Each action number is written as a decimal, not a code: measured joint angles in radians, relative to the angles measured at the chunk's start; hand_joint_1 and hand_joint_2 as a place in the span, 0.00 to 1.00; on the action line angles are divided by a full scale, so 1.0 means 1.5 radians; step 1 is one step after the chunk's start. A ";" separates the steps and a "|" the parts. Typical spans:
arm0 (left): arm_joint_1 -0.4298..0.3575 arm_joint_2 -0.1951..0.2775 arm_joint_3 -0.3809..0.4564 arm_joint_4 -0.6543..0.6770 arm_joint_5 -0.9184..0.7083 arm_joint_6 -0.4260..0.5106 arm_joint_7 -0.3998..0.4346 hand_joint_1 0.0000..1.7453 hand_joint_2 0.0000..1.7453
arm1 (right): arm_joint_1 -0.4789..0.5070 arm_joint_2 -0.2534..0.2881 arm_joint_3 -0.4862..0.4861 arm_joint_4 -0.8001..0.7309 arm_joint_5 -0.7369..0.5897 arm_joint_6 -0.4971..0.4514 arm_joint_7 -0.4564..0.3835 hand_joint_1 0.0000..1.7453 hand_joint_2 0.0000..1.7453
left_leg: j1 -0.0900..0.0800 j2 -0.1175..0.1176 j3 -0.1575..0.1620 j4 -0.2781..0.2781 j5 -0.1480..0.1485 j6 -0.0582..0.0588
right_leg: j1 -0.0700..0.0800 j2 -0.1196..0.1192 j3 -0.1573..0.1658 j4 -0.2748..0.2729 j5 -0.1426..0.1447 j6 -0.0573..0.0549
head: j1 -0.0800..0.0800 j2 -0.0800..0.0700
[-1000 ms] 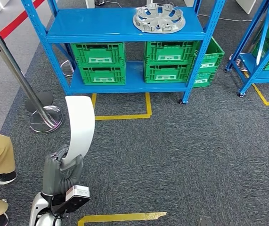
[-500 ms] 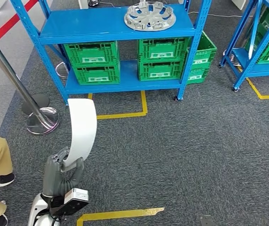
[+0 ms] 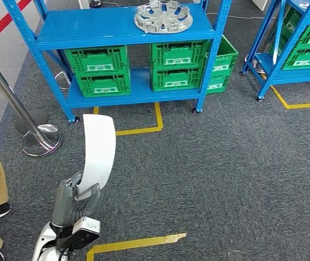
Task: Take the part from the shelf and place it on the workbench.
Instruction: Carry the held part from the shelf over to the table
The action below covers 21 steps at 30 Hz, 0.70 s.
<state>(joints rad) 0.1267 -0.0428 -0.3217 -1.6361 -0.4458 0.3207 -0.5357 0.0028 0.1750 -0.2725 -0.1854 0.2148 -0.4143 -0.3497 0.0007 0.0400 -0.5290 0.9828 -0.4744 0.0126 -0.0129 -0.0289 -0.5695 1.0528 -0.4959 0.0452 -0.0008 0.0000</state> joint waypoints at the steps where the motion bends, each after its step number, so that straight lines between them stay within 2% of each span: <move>1: 0.000 0.001 0.001 0.000 0.000 -0.005 0.000 1.00 1.00 | -0.001 0.001 0.000 0.000 0.002 0.003 0.000 0.00 1.00 | -0.002 0.003 -0.002 0.003 -0.001 -0.004 | 0.001 -0.005 0.012 -0.023 0.004 -0.003 | 0.000 0.000; 2: 0.000 0.002 0.002 0.000 0.000 -0.009 0.001 1.00 1.00 | -0.001 0.001 0.000 0.000 0.003 0.007 0.000 0.00 1.00 | -0.004 0.006 -0.004 0.005 -0.001 -0.007 | 0.002 -0.006 0.015 -0.031 0.001 -0.007 | 0.000 0.000; 4: 0.000 0.003 0.003 -0.001 0.000 -0.015 0.001 1.00 1.00 | 0.001 0.001 -0.001 0.000 0.006 0.012 0.001 0.00 1.00 | -0.004 0.010 -0.005 0.008 -0.002 -0.013 | 0.001 0.001 0.012 -0.030 0.004 -0.015 | 0.000 0.000; 6: 0.000 0.004 0.004 -0.001 -0.001 -0.018 0.001 1.00 1.00 | 0.002 0.001 -0.002 0.000 0.008 0.016 0.001 0.00 1.00 | -0.002 0.002 -0.014 0.029 -0.022 -0.019 | 0.000 0.008 0.009 -0.031 0.008 -0.025 | -0.001 0.000; 7: 0.001 0.004 0.005 -0.001 -0.002 -0.019 0.001 1.00 1.00 | 0.001 0.001 -0.003 0.000 0.009 0.018 0.001 0.00 1.00 | -0.001 -0.006 -0.027 0.059 -0.043 -0.022 | -0.001 0.012 0.008 -0.032 0.010 -0.029 | -0.003 0.000; 9: 0.001 0.006 0.006 -0.002 -0.002 -0.022 0.001 1.00 1.00 | 0.001 0.001 -0.003 0.000 0.010 0.020 0.001 0.00 1.00 | 0.001 -0.016 -0.066 0.148 -0.088 -0.025 | 0.000 0.021 0.003 -0.032 0.013 -0.033 | -0.004 0.000; 10: 0.002 0.007 0.006 -0.002 -0.002 -0.025 0.001 1.00 1.00 | 0.001 0.001 -0.004 0.000 0.011 0.020 0.002 0.00 1.00 | 0.001 -0.017 -0.082 0.183 -0.099 -0.025 | 0.001 0.025 0.001 -0.031 0.014 -0.034 | -0.004 0.000; 11: 0.002 0.008 0.006 -0.002 -0.003 -0.027 0.002 1.00 1.00 | 0.001 0.001 -0.005 0.000 0.011 0.020 0.002 0.00 1.00 | 0.001 -0.017 -0.088 0.196 -0.097 -0.023 | 0.003 0.030 0.000 -0.031 0.015 -0.035 | -0.004 0.000; 12: 0.002 0.008 0.006 -0.002 -0.003 -0.029 0.002 1.00 1.00 | 0.002 0.000 -0.005 0.000 0.012 0.020 0.002 0.00 1.00 | 0.000 -0.018 -0.081 0.184 -0.082 -0.021 | 0.004 0.035 0.000 -0.031 0.016 -0.036 | -0.004 0.000; 13: 0.002 0.009 0.006 -0.002 -0.003 -0.030 0.002 1.00 1.00 | 0.002 0.000 -0.005 0.000 0.013 0.020 0.002 0.00 1.00 | 0.000 -0.021 -0.064 0.149 -0.058 -0.016 | 0.005 0.041 0.000 -0.031 0.016 -0.036 | -0.004 0.000; 15: 0.002 0.009 0.006 -0.002 -0.003 -0.031 0.002 1.00 1.00 | 0.001 0.001 -0.006 0.000 0.014 0.020 0.002 0.00 1.00 | -0.001 -0.041 -0.021 0.063 -0.018 -0.004 | 0.007 0.052 -0.001 -0.030 0.018 -0.034 | -0.003 0.000; 17: 0.001 0.009 0.006 -0.002 -0.002 -0.032 -0.001 1.00 1.00 | 0.001 0.001 -0.006 0.000 0.015 0.018 0.002 0.00 1.00 | -0.002 -0.054 -0.002 0.018 -0.009 0.003 | 0.007 0.060 -0.007 -0.029 0.022 -0.029 | -0.003 0.000; 19: -0.001 0.009 0.007 -0.002 0.000 -0.032 -0.006 1.00 1.00 | 0.002 0.001 -0.007 0.000 0.014 0.010 0.002 0.00 1.00 | -0.002 -0.049 -0.001 0.008 -0.008 0.004 | 0.006 0.065 -0.012 -0.029 0.026 -0.020 | -0.003 0.000; 21: -0.003 0.006 0.008 -0.002 0.000 -0.031 -0.011 1.00 1.00 | 0.002 0.002 -0.009 0.000 0.014 0.002 0.002 0.00 1.00 | 0.002 -0.040 0.000 -0.001 -0.001 0.005 | 0.006 0.056 -0.023 -0.016 0.015 -0.014 | -0.001 0.000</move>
<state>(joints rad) 0.1217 -0.0345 -0.3101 -1.6394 -0.4454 0.2748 -0.5523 0.0064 0.1782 -0.2862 -0.1854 0.2358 -0.4107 -0.3464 0.0036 -0.0201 -0.5293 0.9808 -0.4761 0.0202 -0.0034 0.0554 -0.6042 1.0295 -0.4735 0.0244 -0.0028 0.0000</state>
